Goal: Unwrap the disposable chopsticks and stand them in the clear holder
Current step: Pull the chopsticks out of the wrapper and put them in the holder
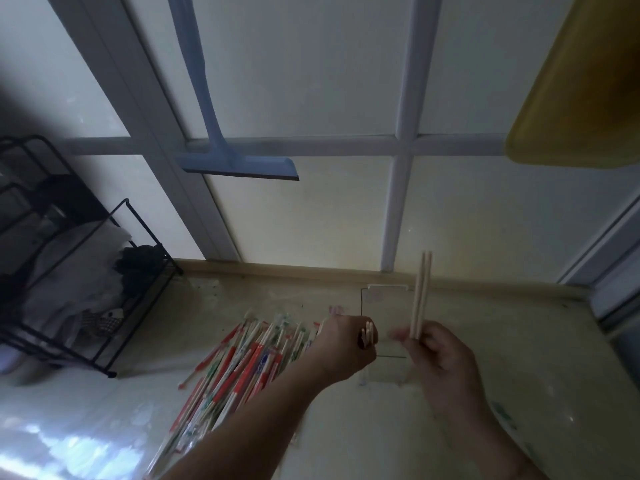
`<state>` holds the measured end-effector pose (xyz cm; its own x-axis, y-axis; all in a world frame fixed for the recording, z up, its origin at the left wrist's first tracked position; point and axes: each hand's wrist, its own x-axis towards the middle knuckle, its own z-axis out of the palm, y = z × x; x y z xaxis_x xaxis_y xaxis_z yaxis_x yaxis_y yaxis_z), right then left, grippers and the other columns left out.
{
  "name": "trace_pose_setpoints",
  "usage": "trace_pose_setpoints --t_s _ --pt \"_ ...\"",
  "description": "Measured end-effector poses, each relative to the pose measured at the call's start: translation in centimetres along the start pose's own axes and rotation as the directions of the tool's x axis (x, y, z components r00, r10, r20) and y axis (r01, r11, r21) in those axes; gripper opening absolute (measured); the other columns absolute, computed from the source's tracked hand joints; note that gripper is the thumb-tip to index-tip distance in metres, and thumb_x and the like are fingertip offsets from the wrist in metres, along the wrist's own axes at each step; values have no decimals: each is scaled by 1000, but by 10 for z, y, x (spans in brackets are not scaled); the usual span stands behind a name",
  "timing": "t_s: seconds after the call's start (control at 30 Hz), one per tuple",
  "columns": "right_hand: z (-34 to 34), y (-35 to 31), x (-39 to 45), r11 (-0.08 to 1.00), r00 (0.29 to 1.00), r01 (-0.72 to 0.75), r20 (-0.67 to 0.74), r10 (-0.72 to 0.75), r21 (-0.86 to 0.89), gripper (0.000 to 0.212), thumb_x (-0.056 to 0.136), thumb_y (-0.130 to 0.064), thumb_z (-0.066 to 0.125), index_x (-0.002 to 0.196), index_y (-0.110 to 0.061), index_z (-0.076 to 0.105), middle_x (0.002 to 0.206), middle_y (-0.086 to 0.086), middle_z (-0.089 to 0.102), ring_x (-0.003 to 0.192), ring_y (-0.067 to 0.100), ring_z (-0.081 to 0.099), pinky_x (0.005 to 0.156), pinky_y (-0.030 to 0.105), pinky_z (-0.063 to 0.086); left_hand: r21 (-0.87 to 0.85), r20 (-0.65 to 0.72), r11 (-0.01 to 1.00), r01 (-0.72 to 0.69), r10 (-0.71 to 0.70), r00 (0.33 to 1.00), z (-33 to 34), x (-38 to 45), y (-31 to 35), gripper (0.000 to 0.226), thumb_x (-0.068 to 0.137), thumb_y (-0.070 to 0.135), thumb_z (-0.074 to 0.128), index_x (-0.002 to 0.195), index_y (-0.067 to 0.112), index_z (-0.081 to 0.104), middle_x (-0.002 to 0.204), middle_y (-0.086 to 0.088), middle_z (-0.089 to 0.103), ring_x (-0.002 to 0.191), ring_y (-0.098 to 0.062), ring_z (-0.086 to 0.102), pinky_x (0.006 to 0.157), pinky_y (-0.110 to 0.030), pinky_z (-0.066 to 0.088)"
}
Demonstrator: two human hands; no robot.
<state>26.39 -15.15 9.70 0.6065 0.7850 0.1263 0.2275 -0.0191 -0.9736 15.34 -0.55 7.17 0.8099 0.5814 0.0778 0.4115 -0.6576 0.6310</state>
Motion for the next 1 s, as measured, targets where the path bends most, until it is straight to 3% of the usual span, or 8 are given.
trace_pose_setpoints --t_s 0.13,0.33,0.43,0.5,0.57,0.7,0.9,1.0 --pt "30 31 28 992 999 -41 31 45 -119 24 88 -1 63 86 -24 69 93 -8 70 91 7 66 77 15 49 4 11 999 41 -41 999 0 0 2 3 77 6 63 75 4 62 69 -12 65 62 -26 62 56 -36 50" --pt "29 51 32 907 991 131 75 -110 -401 13 81 -2 71 84 -14 72 84 -6 62 78 2 60 71 6 43 -96 -66 992 83 -90 994 2 -4 -5 7 73 10 66 75 4 65 69 -11 66 64 -25 62 57 -35 46" --pt "27 56 30 856 978 201 152 -145 -476 14 80 2 70 78 -12 68 81 -4 59 73 9 58 68 17 45 -119 -91 992 48 -59 994 6 -6 -4 8 74 14 64 72 5 64 64 -8 64 61 -23 61 55 -32 45" --pt "26 56 30 840 976 195 181 -117 -507 12 82 -2 68 78 -13 68 80 -4 61 73 13 59 67 26 48 -99 -89 995 33 -42 995 7 -6 -4 13 75 18 64 73 5 65 65 -8 65 61 -22 61 57 -34 46" --pt "25 56 29 831 972 193 218 -89 -522 10 86 -6 65 80 -14 69 80 -3 63 75 14 61 66 25 47 -123 -87 992 27 -38 996 9 -6 -7 11 77 16 67 75 6 67 68 -6 67 62 -18 62 59 -34 49" --pt "24 55 30 818 957 204 284 -52 -538 14 90 -8 60 86 -15 70 83 -5 64 79 14 61 69 25 45 -201 -100 979 42 -63 993 12 -12 -10 7 83 16 71 79 12 68 67 10 61 62 -2 56 58 -15 42" --pt "25 50 32 698 913 217 394 102 -682 23 99 -22 44 94 -16 66 95 2 59 89 22 61 73 29 43 -208 -109 975 82 -107 988 16 -15 -12 11 83 19 73 80 9 70 71 1 66 58 4 51 57 -14 36" --pt "28 44 35 647 873 227 446 197 -728 26 99 -23 40 100 -16 64 98 2 56 94 22 59 76 29 43 -207 -77 977 43 -60 995 14 -15 -10 10 86 18 72 95 13 74 85 -2 71 69 -2 57 64 -22 47"
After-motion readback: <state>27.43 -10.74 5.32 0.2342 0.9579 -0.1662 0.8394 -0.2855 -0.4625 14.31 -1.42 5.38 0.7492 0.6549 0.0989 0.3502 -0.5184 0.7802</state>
